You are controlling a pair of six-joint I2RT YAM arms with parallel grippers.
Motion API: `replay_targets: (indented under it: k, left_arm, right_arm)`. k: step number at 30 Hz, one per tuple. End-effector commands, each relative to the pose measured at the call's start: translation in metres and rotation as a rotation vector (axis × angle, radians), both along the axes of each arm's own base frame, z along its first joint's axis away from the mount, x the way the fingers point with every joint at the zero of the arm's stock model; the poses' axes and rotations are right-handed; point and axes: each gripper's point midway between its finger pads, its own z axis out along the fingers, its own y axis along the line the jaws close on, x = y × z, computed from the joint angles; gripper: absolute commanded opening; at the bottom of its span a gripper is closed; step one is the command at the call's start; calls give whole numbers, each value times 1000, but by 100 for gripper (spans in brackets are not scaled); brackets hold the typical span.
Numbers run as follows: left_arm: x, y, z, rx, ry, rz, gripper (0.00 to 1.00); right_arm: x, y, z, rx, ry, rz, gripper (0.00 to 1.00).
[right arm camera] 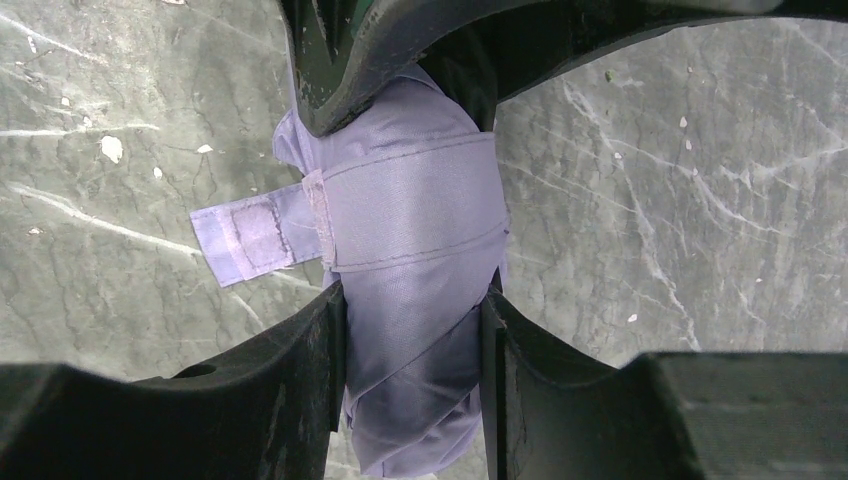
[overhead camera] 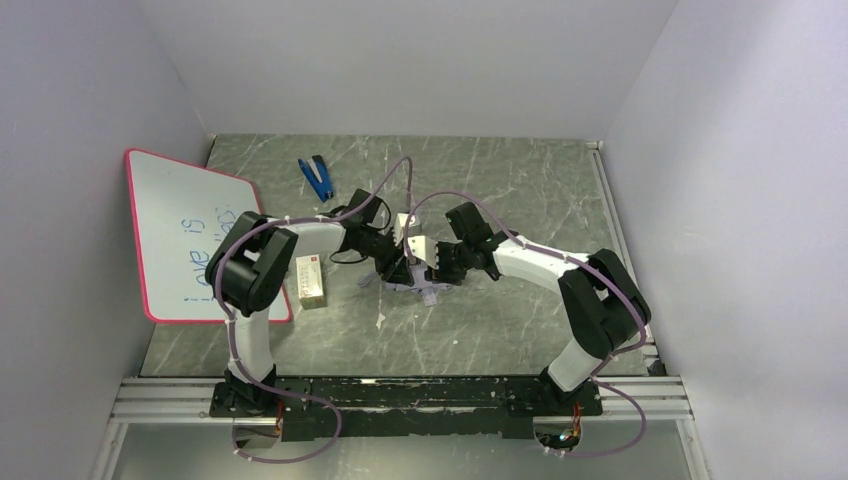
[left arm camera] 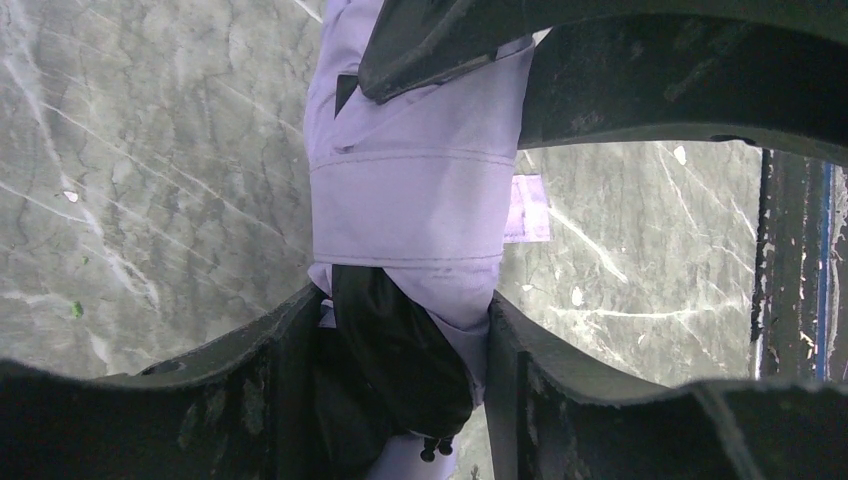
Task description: Put away the umbrella
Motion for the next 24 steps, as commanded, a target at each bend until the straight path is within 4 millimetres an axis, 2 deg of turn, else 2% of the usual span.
replay_targets:
  k: [1,3,6,8,13,18,21,24]
  left_arm:
    - [-32,21,-34,147,137,-12,35]
    - [-33,21,-36,152,147,-22,23]
    - [-34,21,-41,162,173,-27,14]
    - [-33,22,-44,175,183,-23,7]
    - [-29,23,-48,200,180,-6,5]
    - [-25,24,-48,216,171,14,5]
    - [-20,25,-48,230,152,33,5]
    - [-17,25,-45,231,138,49,5]
  right_arm:
    - [-15,-26,-37,-126,72,-47,37]
    - [-15,-24,-35,-115,67,-51,39]
    - [-11,-24,-31,-106,47,-64,44]
    - [-9,-22,-26,-92,33,-72,52]
    - [-3,-12,1,-7,-30,-101,65]
    - [5,3,58,188,-116,-206,69]
    - [11,6,95,380,-140,-389,69]
    - [7,-1,127,602,-57,-621,68]
